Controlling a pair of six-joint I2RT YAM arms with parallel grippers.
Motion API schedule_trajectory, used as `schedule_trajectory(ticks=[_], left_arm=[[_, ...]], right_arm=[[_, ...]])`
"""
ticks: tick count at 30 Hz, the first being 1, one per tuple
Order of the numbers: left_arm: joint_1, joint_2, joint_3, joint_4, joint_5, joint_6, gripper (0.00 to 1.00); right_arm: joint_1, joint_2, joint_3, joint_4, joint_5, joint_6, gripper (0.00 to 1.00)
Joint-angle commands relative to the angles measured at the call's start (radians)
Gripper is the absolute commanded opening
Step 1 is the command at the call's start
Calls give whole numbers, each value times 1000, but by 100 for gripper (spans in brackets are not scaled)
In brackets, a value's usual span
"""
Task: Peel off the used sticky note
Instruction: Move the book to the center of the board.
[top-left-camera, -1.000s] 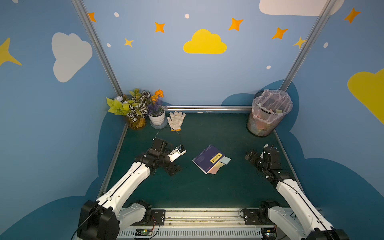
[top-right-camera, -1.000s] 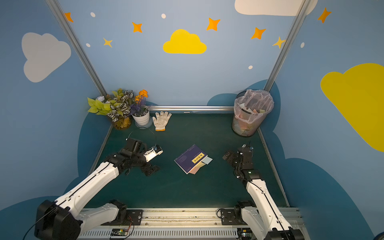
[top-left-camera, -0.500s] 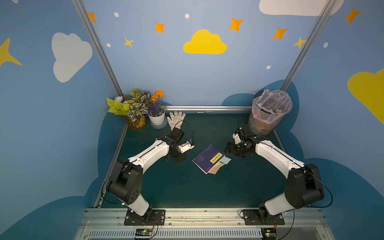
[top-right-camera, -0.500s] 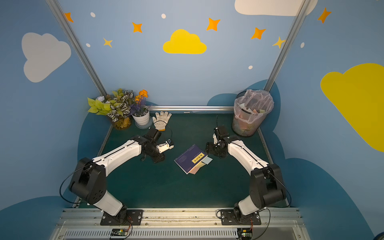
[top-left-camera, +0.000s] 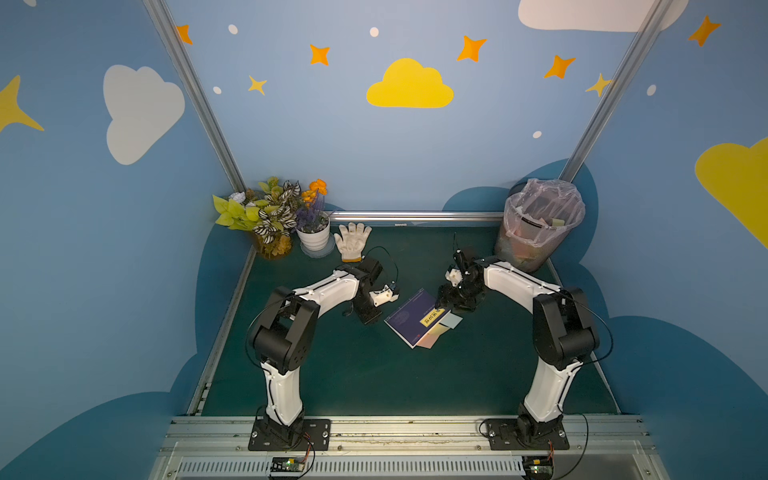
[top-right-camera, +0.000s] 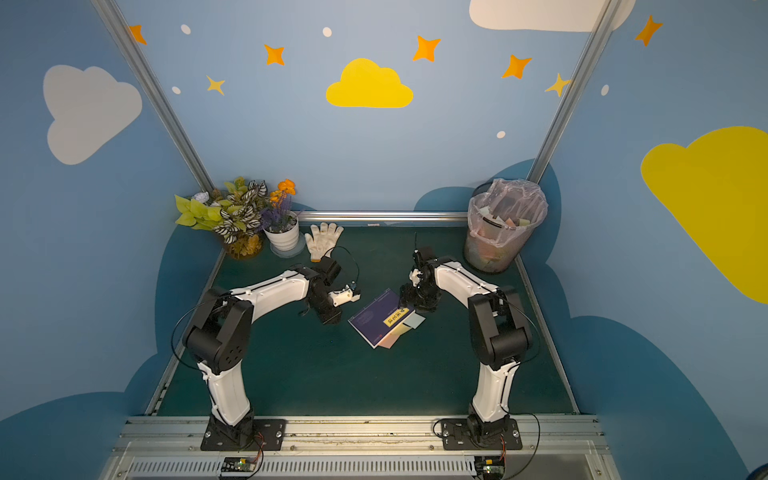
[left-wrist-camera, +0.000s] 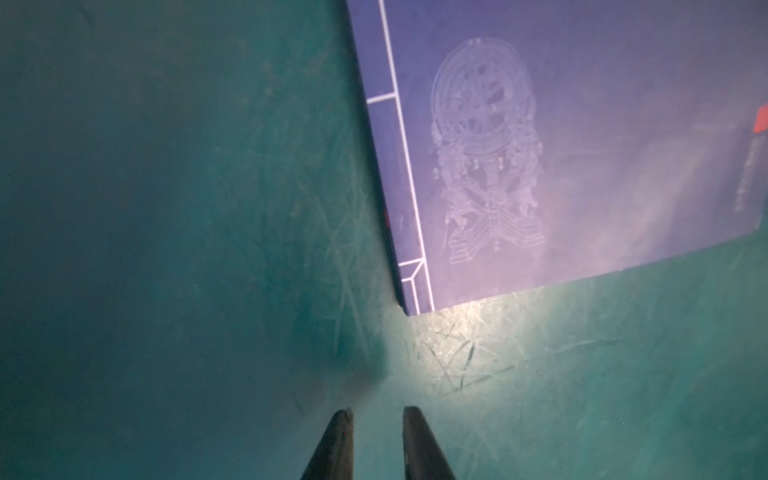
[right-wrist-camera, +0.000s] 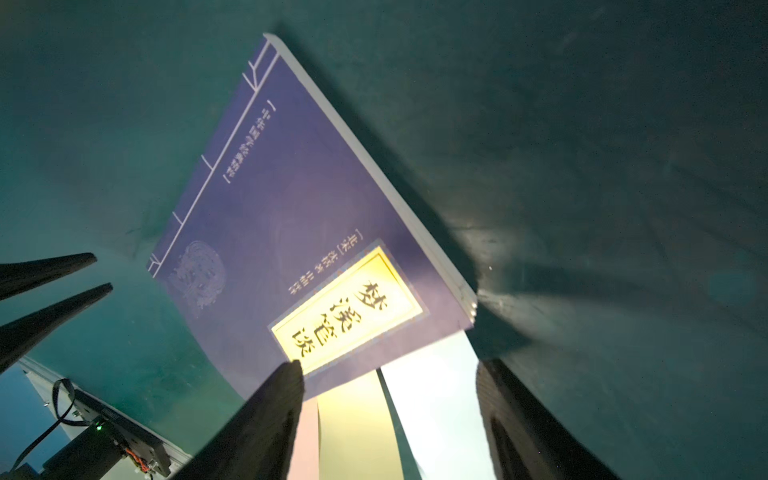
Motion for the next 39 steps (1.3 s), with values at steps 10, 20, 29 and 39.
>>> schedule_trajectory(ticks=[10, 20, 29, 39], left_arm=[[51, -296, -202, -76, 61, 24, 47], [120, -452, -345, -54, 52, 16, 52], [119, -469, -405, 6, 1, 24, 53], [102, -422, -458, 95, -35, 19, 53]], right_arm=[[24, 212, 272, -152, 15, -114, 79], [133, 354, 471, -254, -19, -209, 81], [245, 368, 523, -282, -126, -334, 80], [320, 315, 547, -229, -208, -336, 82]])
